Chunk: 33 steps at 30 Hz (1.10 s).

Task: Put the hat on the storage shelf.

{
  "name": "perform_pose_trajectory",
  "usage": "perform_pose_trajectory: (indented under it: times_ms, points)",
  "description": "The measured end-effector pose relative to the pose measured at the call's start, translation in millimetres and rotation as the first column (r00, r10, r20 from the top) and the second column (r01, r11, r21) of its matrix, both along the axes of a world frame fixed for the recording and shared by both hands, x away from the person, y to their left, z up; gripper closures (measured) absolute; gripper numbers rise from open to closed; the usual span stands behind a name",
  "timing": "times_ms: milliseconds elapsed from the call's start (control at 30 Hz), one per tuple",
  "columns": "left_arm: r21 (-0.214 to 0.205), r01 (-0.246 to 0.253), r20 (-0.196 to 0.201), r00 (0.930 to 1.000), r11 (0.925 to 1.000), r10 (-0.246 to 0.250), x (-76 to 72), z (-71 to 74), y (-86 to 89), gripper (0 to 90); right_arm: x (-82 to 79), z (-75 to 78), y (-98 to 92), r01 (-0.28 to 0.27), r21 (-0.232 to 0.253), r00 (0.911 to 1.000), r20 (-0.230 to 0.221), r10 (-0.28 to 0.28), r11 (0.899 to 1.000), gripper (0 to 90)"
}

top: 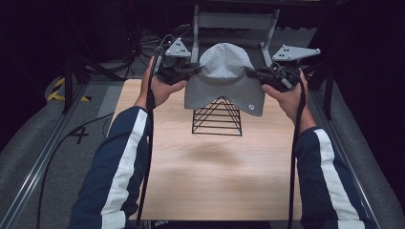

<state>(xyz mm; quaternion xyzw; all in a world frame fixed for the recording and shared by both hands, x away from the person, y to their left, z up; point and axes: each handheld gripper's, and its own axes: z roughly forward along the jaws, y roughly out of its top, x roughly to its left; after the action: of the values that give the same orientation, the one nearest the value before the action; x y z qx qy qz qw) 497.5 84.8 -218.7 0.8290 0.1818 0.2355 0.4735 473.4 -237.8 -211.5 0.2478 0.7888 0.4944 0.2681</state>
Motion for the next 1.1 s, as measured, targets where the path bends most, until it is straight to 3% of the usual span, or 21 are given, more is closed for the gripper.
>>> perform_pose_trajectory:
  times_ms: [367,400,667,733,1100]
  points:
    - [-0.01,0.005,-0.015,0.9999,0.9999,-0.005,-6.5,-11.0,10.5,84.2,-6.6,-8.4,3.0,-0.013,-0.012,0.9999,-0.005,0.013,1.0,84.6]
    - [0.007,0.002,-0.014,0.9999,1.0,-0.002,-5.6,-13.0,10.4,84.2,-6.4,-10.7,4.1,-0.013,-0.021,0.9999,-0.007,0.013,1.0,84.6]
    - [0.047,-0.018,-0.056,0.9982,0.9988,0.021,5.7,-43.8,-1.4,84.0,3.4,-32.7,6.0,0.006,-0.054,0.9992,-0.039,-0.009,0.999,84.5]
    - [0.058,-0.021,-0.082,0.9963,0.9981,0.026,12.3,-61.9,-6.2,83.9,10.8,-47.2,4.4,0.017,-0.067,0.9976,-0.066,-0.022,0.998,84.5]
    - [0.035,-0.028,-0.158,0.9869,0.999,0.033,20.9,-111.2,-8.4,83.7,21.8,-97.1,3.9,0.014,-0.084,0.9871,-0.158,-0.027,0.996,84.5]
